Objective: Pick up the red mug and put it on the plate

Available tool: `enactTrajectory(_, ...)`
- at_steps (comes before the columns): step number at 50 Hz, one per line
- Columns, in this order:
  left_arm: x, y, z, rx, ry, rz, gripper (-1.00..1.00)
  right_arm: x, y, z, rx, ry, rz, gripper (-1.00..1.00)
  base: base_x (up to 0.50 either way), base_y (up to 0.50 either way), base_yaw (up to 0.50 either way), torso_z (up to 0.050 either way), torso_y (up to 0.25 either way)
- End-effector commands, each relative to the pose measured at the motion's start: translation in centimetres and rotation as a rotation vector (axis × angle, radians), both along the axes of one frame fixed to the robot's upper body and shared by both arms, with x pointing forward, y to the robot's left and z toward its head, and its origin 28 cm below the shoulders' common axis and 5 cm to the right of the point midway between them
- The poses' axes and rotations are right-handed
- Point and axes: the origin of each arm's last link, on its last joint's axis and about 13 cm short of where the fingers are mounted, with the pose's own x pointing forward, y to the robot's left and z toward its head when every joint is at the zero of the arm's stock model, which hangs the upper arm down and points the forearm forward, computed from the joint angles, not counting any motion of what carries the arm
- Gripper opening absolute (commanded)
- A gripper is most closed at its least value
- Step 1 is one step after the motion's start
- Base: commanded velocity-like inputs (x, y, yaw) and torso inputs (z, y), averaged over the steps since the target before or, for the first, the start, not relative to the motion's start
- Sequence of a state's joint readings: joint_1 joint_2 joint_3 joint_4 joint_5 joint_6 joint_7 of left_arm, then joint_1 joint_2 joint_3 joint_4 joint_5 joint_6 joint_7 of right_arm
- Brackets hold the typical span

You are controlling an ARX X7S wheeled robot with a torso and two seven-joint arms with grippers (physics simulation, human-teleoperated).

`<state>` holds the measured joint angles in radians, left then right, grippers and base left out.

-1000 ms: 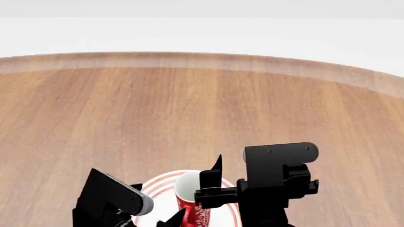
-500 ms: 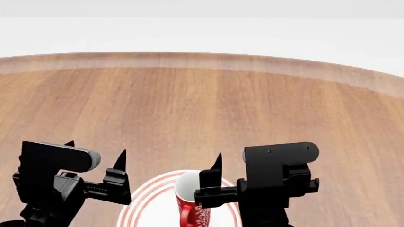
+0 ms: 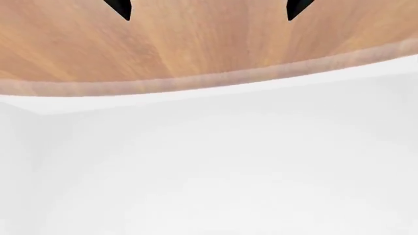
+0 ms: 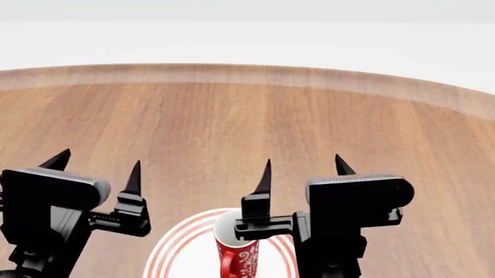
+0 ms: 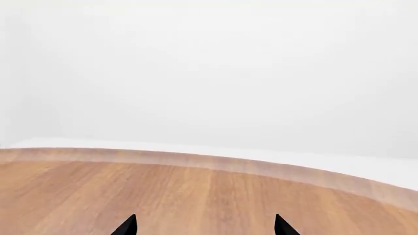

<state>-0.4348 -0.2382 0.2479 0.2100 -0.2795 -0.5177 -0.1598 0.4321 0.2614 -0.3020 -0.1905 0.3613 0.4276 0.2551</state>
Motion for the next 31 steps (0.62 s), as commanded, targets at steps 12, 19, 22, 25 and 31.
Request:
enactTrajectory(12,-1.7,-0.3,1.8,0.028,-0.126,-0.014,1.0,-2.0,0.1,1.9,0.002,-0.186,0.015,1.0,0.0,0.0,0.0,0.0,0.0)
enactTrajectory(19,-1.7,-0.4,2.0,0.033,-0.13,-0.02,1.0,-2.1,0.1,2.0,-0.004,-0.192,0.017,1.0,0.0,0.0,0.0,0.0,0.0)
enactTrajectory(22,-1.7,-0.4,1.9,0.035,-0.13,-0.022,1.0,-2.0,0.1,2.0,-0.007,-0.189,0.018,1.0,0.0,0.0,0.0,0.0,0.0)
enactTrajectory(25,-1.7,-0.4,2.0,0.037,-0.13,-0.023,1.0,-2.1,0.1,2.1,-0.009,-0.192,0.021,1.0,0.0,0.0,0.0,0.0,0.0)
enactTrajectory(31,-1.9,-0.5,2.3,0.038,-0.138,-0.028,1.0,-2.2,0.1,2.3,-0.009,-0.196,0.021,1.0,0.0,0.0,0.0,0.0,0.0)
